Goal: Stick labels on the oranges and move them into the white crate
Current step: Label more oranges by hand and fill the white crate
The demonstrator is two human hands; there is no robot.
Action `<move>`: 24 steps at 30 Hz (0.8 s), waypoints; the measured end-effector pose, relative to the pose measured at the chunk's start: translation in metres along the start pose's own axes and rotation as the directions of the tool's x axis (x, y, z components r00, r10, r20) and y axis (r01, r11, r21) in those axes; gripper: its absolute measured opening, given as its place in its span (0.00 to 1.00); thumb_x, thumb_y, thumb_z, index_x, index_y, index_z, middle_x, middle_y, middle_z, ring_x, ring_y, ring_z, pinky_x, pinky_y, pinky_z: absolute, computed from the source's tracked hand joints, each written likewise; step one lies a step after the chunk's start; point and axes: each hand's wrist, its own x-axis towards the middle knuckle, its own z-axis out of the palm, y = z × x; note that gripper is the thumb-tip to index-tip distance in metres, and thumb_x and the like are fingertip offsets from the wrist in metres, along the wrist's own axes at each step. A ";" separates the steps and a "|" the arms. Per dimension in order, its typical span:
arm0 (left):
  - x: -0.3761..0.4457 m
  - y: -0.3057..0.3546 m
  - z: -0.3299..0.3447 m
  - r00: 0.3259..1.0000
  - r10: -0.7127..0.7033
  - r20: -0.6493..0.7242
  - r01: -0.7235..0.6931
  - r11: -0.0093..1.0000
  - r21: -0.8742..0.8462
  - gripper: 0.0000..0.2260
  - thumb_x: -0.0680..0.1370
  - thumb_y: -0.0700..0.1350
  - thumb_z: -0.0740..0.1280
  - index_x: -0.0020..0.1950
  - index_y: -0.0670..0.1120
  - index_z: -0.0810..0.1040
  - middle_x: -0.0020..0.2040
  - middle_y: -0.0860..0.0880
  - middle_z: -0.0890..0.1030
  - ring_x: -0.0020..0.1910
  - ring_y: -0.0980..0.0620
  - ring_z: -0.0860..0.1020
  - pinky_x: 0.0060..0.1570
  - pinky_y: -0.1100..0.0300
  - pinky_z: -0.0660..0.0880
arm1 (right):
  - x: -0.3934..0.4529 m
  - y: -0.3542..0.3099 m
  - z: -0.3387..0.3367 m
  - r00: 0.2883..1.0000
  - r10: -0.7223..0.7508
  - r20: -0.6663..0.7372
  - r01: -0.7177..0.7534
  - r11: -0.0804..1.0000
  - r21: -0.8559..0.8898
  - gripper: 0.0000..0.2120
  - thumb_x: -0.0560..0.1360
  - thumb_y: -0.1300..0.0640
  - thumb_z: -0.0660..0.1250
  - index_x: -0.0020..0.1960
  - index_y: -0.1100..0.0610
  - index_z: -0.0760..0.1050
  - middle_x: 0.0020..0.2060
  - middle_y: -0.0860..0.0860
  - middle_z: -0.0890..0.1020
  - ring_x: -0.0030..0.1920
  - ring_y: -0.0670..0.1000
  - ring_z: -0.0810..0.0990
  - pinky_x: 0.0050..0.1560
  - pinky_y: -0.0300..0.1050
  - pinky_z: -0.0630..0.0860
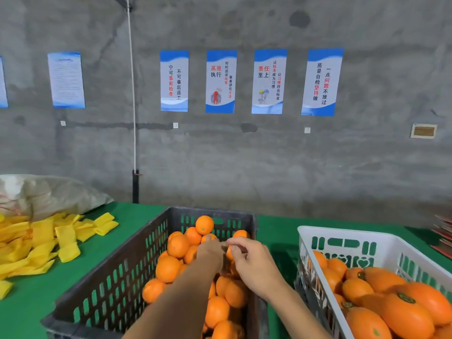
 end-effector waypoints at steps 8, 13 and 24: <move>-0.043 -0.009 -0.021 0.988 -0.062 -0.140 0.012 0.942 -0.335 0.29 0.73 0.44 0.74 0.71 0.43 0.67 0.63 0.42 0.76 0.61 0.41 0.77 0.53 0.51 0.76 | -0.012 -0.003 -0.006 0.996 0.062 -0.062 -0.059 0.997 0.050 0.15 0.83 0.58 0.61 0.66 0.52 0.80 0.61 0.48 0.83 0.62 0.47 0.80 0.66 0.42 0.74; -0.137 0.014 -0.081 0.789 -0.072 -0.610 -0.394 0.703 -0.593 0.24 0.69 0.48 0.75 0.62 0.53 0.72 0.57 0.53 0.79 0.57 0.51 0.78 0.49 0.62 0.71 | -0.050 -0.022 -0.026 0.965 0.073 -0.250 -0.041 0.990 0.132 0.21 0.84 0.46 0.61 0.74 0.52 0.72 0.70 0.45 0.77 0.70 0.45 0.73 0.73 0.42 0.67; -0.300 0.126 0.006 0.641 -0.135 -0.756 -0.644 0.441 -0.625 0.31 0.75 0.54 0.74 0.75 0.60 0.66 0.70 0.65 0.69 0.68 0.65 0.70 0.64 0.69 0.72 | -0.222 -0.023 -0.055 0.884 0.255 -0.391 0.038 0.795 0.605 0.21 0.74 0.43 0.71 0.66 0.44 0.79 0.59 0.39 0.84 0.61 0.41 0.82 0.58 0.39 0.80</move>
